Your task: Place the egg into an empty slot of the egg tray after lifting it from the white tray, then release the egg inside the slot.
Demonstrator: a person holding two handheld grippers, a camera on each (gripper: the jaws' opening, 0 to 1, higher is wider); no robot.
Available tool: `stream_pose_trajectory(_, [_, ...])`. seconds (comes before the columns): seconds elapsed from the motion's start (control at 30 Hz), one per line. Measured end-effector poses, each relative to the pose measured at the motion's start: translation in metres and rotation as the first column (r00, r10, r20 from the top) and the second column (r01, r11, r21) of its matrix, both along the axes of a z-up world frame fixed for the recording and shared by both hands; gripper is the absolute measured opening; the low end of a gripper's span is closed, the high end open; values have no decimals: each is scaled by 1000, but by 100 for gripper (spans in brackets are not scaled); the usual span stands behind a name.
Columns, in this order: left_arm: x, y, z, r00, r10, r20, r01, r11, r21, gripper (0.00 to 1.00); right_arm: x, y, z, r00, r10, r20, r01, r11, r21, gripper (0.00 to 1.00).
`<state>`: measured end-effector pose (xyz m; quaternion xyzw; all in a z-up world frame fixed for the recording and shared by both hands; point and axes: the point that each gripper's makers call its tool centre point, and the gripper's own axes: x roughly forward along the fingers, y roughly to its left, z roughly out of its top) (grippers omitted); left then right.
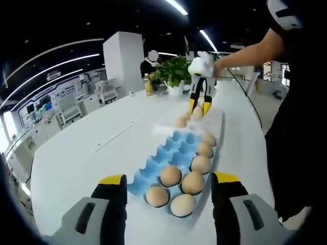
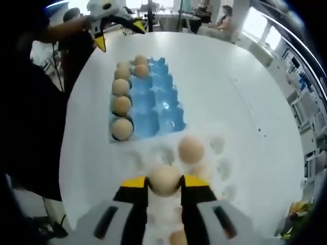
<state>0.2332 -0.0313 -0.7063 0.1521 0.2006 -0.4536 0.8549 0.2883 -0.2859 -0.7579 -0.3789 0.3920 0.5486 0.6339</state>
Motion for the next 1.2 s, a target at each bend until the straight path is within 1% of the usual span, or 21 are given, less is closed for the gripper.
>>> stream_pose_trajectory(0.2, [1,0,0,1000,0,1,0,1000,-2,68,-2,18,1,999,34,-1,-34,999,12,24])
stream_pose_trajectory(0.27, [1,0,-1,1000,0,-1,0,1000,1,68,-2,26,2,999,44,-5,-44,999,21,24])
stream_pose_trajectory(0.3, [0,1,-1,1000,0,-5,0,1000,3,67,-2,31,3,998,57,5,-57,998,28,24])
stream_pose_trajectory(0.37, [0,0,-2,1000,-2,-7,2,1000,2,67,-4,39,4,998,68,-1,-68,997,34,24])
stream_pose_trajectory(0.5, [1,0,0,1000,0,0,0,1000,-1,67,-5,54,5,995,98,3,-99,994,52,24])
stream_pose_trajectory(0.57, [0,1,-1,1000,-1,-1,1,1000,8,67,-5,60,5,994,108,1,-108,992,57,24])
stream_pose_trajectory(0.77, [1,1,0,1000,0,1,0,1000,5,68,-7,76,4,990,138,-4,-138,988,66,24])
stream_pose_trajectory(1.07, [1,1,0,1000,-5,5,5,1000,7,68,-11,105,5,982,191,4,-191,977,92,24])
stream_pose_trajectory(1.2, [1,2,0,1000,-3,8,3,1000,8,68,-14,114,5,978,211,-1,-210,973,97,24])
